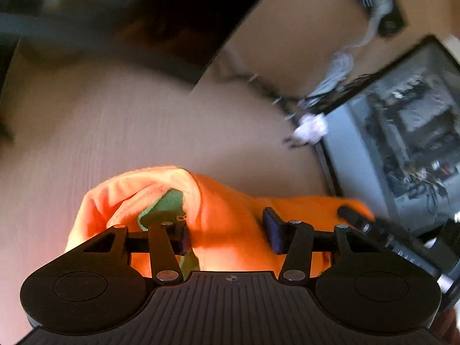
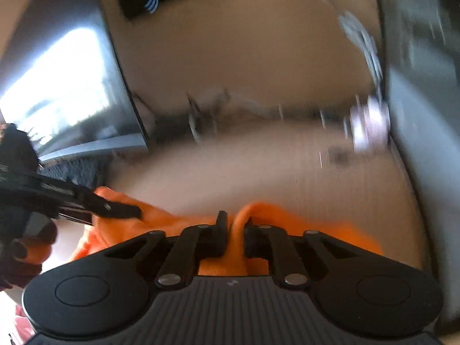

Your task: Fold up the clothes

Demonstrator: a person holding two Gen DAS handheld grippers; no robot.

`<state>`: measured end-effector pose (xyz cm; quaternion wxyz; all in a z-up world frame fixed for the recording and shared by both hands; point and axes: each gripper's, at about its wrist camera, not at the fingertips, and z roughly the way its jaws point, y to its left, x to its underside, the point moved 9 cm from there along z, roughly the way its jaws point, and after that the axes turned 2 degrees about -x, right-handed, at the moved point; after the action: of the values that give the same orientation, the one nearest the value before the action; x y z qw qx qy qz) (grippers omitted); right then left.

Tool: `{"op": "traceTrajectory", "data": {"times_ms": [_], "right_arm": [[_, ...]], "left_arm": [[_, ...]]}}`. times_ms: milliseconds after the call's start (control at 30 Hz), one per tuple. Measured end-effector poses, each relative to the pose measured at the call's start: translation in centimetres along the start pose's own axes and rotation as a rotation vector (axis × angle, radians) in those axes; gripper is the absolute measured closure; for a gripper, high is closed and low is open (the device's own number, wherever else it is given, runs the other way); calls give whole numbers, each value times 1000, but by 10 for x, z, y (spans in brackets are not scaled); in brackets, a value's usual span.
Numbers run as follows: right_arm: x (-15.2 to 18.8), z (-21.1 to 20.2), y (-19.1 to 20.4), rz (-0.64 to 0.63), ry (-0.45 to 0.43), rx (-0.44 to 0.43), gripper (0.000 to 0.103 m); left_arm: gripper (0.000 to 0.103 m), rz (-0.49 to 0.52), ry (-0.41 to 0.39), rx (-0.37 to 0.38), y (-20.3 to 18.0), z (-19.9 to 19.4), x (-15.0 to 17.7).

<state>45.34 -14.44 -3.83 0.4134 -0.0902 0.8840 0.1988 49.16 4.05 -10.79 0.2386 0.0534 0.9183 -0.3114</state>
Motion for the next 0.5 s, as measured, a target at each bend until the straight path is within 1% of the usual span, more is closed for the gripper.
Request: {"op": "traceTrajectory", "data": {"times_ms": [67,100,167,267,333,400,500], "right_arm": [[-15,-11,5,-37,-40,-15,94],[-17,-15,5,-46,-49,-15,94],[-19,-18,4,-42,-49,-14,94],[-22,-25,4,-33,-65,-22,94],[-25,-33,7,-35,-82,-33,94],[-30,-45,16,-54,-105,-58,94],[-29,-60,28,-89,-117,-86,94]], "left_arm": [[50,71,-56,-2,-12,-15,-3],[53,96,-78,-4,-16,-22,-3],[61,112,-102,-12,-19,-30,1],[68,111,-144,6,-24,-43,-5],[69,113,-169,18,-28,-53,-8],[71,129,-175,26,-33,-62,-3],[72,153,-184,38,-41,-76,5]]}}
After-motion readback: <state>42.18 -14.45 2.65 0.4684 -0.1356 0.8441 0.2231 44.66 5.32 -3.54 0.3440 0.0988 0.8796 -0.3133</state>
